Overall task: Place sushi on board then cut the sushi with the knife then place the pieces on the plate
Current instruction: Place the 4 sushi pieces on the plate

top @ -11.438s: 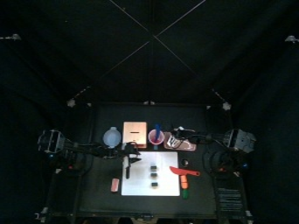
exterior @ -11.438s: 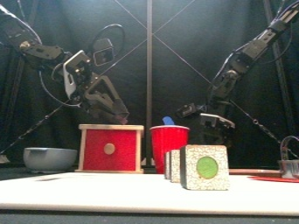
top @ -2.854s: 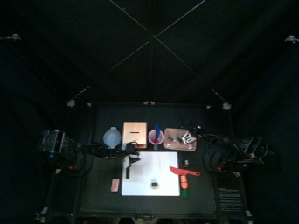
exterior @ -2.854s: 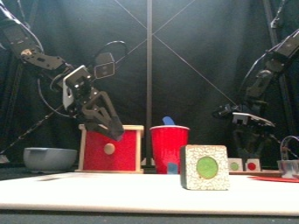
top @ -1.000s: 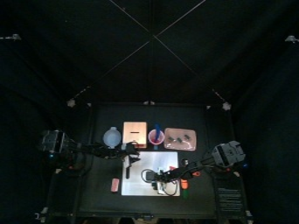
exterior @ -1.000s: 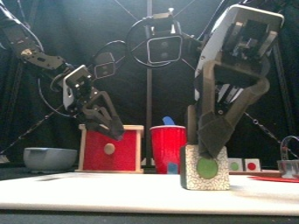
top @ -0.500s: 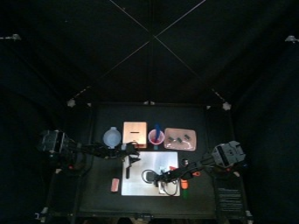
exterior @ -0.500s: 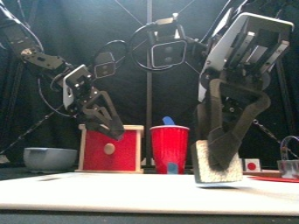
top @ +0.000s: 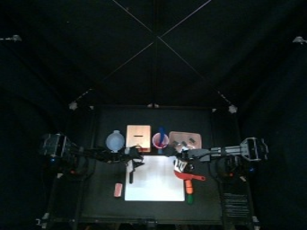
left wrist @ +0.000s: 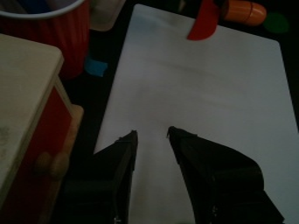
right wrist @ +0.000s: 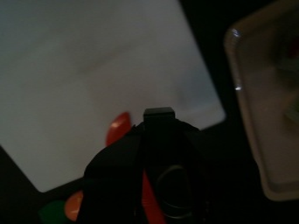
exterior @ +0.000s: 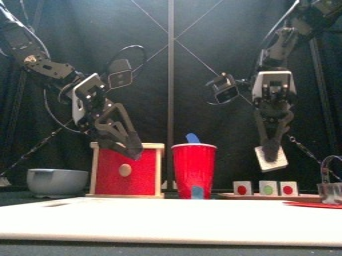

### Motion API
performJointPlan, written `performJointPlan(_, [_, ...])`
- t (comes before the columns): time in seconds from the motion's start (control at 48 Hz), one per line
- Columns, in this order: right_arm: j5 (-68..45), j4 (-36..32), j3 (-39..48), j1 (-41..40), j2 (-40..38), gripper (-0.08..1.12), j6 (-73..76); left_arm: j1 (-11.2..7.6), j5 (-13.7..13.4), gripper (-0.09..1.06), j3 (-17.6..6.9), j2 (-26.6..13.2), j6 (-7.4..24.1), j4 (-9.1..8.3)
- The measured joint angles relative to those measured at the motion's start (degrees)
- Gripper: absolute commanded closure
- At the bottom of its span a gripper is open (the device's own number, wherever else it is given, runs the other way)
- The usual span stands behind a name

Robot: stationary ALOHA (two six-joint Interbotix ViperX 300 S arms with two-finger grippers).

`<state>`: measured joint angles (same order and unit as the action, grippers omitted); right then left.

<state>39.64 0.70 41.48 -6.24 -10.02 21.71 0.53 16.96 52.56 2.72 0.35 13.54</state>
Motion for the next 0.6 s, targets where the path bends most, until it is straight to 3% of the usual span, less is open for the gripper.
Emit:
performJointPlan(0.354, [0.62,0.35,10.28,-14.24,-11.16,0.45,0.0,-0.09,0.0,0.22,-0.7,0.0,0.18,-0.09])
performJointPlan(0.604, [-0.7,-0.18,13.45,-19.34,-11.69,0.43,0.09,0.0,0.0,0.22,-0.7,0.0,0.18,-1.58])
